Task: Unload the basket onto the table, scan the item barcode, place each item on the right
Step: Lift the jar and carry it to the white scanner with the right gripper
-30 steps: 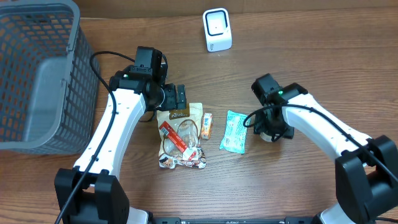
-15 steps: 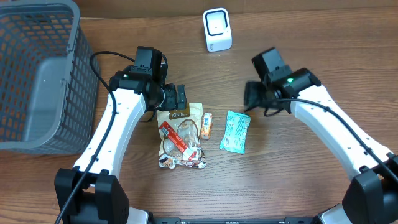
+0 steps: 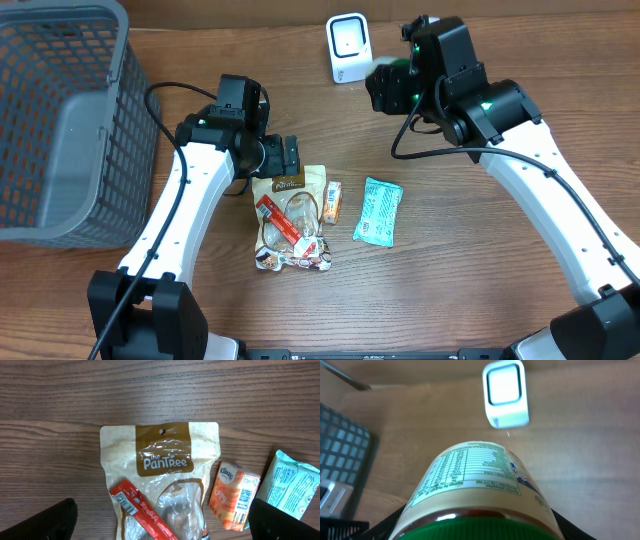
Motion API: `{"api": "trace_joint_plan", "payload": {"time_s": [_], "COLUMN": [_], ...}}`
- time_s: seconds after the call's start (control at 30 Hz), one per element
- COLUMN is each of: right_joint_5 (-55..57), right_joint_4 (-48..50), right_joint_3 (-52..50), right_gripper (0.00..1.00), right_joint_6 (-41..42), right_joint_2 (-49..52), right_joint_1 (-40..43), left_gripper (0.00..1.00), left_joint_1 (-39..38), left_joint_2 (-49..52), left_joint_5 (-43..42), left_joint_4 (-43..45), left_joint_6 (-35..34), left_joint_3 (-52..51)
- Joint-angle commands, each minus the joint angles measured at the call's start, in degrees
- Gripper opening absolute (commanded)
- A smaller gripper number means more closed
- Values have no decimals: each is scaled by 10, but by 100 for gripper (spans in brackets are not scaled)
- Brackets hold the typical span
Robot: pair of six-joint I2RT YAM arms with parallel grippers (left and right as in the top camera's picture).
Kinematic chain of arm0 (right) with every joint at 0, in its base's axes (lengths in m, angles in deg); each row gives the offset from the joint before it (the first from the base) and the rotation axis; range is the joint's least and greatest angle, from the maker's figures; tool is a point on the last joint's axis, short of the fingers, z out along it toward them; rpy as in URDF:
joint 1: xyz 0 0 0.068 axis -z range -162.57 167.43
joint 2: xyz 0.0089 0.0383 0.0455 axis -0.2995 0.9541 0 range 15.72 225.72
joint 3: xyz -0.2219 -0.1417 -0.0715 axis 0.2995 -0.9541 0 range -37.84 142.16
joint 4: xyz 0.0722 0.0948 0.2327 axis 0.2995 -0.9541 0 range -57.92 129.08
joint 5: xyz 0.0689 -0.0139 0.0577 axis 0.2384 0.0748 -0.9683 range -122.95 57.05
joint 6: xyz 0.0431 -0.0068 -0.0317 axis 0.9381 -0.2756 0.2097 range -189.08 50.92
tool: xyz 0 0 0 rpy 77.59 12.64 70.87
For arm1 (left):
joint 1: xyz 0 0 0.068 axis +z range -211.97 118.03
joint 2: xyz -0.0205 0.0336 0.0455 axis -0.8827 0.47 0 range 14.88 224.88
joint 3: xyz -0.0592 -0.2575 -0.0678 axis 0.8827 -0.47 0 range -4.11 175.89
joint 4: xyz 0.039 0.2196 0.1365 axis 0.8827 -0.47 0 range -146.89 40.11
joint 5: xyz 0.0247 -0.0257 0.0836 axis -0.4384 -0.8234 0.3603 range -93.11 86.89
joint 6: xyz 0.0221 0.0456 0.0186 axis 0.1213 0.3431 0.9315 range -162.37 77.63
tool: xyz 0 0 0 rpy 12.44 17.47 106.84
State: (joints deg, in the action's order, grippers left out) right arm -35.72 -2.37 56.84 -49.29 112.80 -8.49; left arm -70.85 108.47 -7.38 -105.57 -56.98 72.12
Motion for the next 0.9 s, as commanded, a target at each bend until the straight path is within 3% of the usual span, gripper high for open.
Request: {"api": "trace_joint_plan", "payload": {"time_s": [0.0, 0.33, 0.43, 0.87], "right_joint_5": [-1, 40, 82, 83], "right_joint_4": [41, 216, 268, 585], "right_joint_3": [15, 13, 13, 13], "right_gripper": [18, 15, 15, 15], "right_joint_6": [-45, -155, -158, -158], "right_joint_2": [8, 96, 122, 276], "right_joint_1": [-1, -1, -1, -1], "left_gripper": [100, 100, 100, 100], "left_joint_1": [2, 2, 3, 2], "left_joint_2": [-9, -9, -9, -9], "left_joint_5": [0, 0, 0, 0], "left_joint_4": [2, 2, 2, 2], "left_joint_6": [-4, -4, -4, -4], "left_joint_3": [8, 8, 8, 8]}}
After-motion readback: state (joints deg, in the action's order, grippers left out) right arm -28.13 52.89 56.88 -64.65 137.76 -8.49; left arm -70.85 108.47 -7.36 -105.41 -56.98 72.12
